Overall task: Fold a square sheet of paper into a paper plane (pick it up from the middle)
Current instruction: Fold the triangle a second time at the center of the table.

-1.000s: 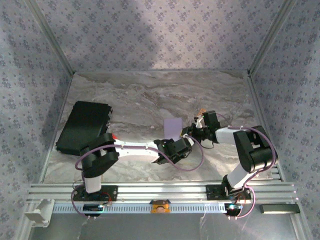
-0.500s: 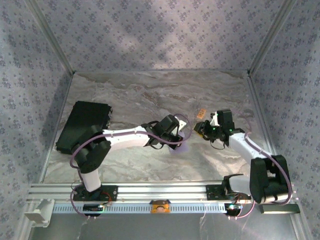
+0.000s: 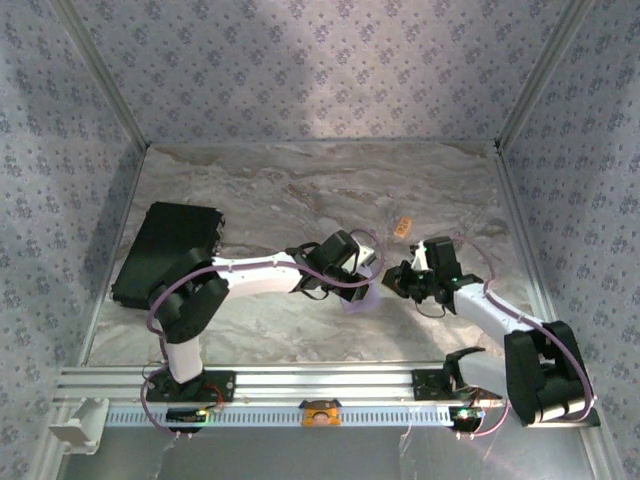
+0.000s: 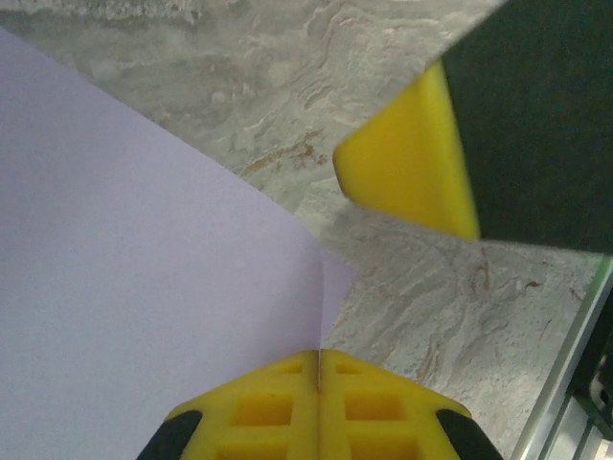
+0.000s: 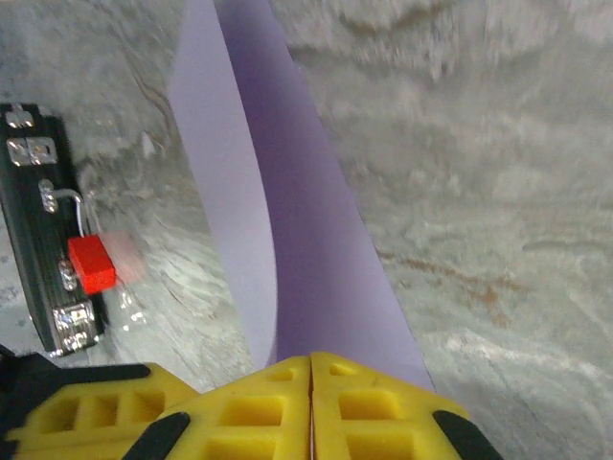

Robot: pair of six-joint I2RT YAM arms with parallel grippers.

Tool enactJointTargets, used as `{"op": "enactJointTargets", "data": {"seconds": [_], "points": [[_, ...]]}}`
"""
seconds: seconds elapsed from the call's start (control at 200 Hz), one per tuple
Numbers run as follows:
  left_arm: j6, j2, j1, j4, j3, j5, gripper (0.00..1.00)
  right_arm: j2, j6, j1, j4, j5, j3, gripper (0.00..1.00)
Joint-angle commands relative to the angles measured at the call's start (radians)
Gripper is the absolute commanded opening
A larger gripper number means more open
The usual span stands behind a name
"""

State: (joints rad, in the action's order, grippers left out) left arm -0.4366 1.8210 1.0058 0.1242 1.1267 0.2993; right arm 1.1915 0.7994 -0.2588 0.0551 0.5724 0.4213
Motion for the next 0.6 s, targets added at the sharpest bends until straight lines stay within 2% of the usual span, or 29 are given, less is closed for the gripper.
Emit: {"op": "enactJointTargets", "data": {"seconds": [0.0,0.07,0.37,0.595], "points": [[-0.011,0.017,-0.006,0.02,0.011,-0.002,0.0,0.046,0.034,-0.033,-0.068,0.052,-0.006,0.08],[-0.015,0.022,-0.006,0.022,0.014,0.003,0.0,0.082,0.054,-0.052,-0.114,0.076,-0.005,0.06],[-0.028,0.029,-0.006,0.012,0.016,0.008,0.0,0.189,0.071,-0.082,-0.149,0.045,-0.001,0.01],[-0.033,0.025,-0.007,0.012,0.012,0.0,0.0,0.197,0.066,-0.081,-0.141,0.028,-0.005,0.02]]}}
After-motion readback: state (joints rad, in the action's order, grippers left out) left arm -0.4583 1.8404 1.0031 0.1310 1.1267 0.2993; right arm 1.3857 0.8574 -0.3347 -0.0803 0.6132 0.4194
